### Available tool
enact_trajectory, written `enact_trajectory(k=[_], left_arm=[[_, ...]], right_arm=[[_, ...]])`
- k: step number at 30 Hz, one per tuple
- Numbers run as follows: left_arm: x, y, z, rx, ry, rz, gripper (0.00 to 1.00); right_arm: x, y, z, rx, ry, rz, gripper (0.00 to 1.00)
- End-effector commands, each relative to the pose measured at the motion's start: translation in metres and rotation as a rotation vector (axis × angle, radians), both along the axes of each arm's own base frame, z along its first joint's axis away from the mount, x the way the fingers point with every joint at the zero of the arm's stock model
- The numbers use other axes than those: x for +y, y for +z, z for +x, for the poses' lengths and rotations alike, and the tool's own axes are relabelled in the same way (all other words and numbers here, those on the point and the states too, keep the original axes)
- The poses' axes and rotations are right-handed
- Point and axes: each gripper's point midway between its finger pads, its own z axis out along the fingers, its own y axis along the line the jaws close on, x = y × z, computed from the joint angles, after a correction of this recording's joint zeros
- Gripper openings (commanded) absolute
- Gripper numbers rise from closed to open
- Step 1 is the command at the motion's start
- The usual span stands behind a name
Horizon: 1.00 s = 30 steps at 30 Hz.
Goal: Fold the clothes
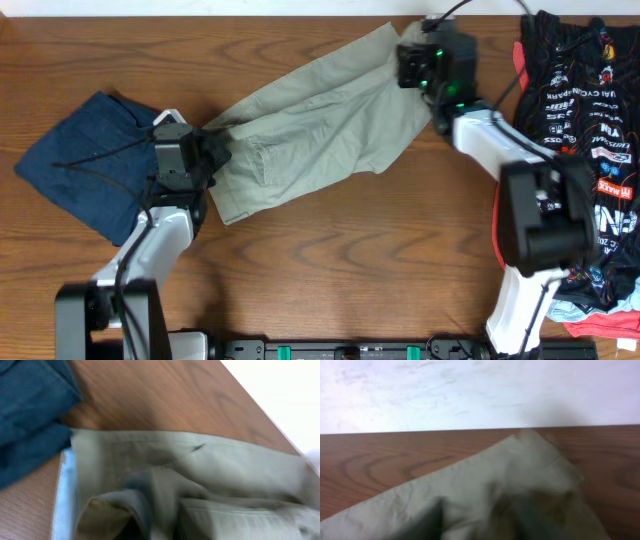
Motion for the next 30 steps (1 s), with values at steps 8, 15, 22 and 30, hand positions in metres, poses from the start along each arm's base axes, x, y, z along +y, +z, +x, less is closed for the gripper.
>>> enact_trajectory(k=[8, 15, 22, 30], left_arm=[[0.034, -0.035, -0.026, 0.168, 0.161, -0.052, 0.35], [0.016, -0.061, -0.061, 0.351, 0.112, -0.113, 0.49], [0.004, -0.077, -0.078, 0.442, 0.065, -0.155, 0.79], [-0.016, -0.077, -0.077, 0.43, -0.09, -0.184, 0.88]], right_arm=[[-0.04, -0.073, -0.01, 0.212, -0.147, -0.124, 0.66], [-0.061, -0.099, -0.027, 0.343, -0.158, -0.145, 0.66], [-0.063, -0.134, -0.066, 0.514, -0.064, -0.318, 0.61], [-0.123, -0.163, -0.13, 0.816, -0.271, -0.488, 0.48]])
